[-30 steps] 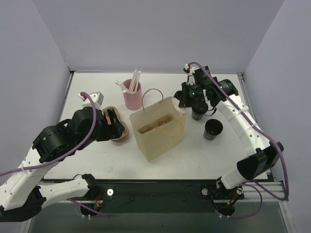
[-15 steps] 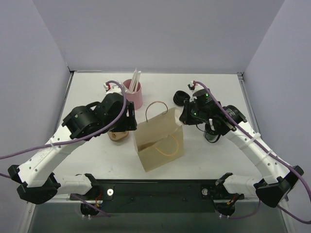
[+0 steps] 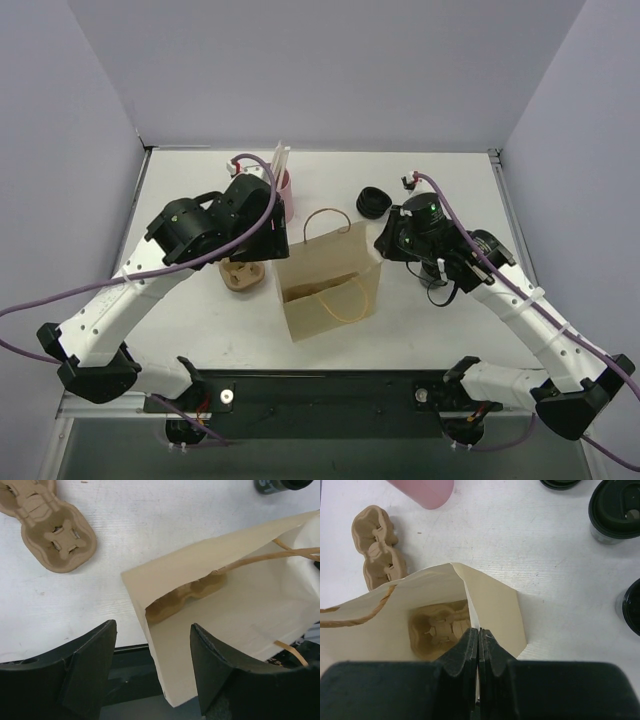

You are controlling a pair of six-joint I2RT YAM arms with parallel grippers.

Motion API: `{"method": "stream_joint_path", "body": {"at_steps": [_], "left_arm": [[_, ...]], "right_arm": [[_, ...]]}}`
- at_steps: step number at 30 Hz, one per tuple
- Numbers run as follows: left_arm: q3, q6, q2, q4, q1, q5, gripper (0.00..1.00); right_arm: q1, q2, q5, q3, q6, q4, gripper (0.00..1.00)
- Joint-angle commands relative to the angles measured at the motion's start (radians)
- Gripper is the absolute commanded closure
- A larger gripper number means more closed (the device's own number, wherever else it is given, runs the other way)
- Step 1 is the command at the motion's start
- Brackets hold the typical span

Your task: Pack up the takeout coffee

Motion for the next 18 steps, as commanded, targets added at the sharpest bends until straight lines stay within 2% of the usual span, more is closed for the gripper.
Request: {"method": "stream_joint_path", "body": {"at_steps": [1, 13, 18], "left_arm": [[0.070, -0.041, -0.035, -0.138, 0.002, 0.070, 0.30], [-0.075, -0.018, -0.009, -0.078, -0.009, 0.102, 0.30], [-0.100, 0.028, 0.024, -0.053, -0.010, 0.072, 0.35]], "right_arm": [[0.009, -0.045, 0.103, -0.017, 0.078, 0.005, 1.00], [0.009, -0.040, 0.120, -0.024, 0.129, 0.005, 1.00], [0.007, -0.040, 0.109, -0.023, 0.140, 0.005, 1.00]]}}
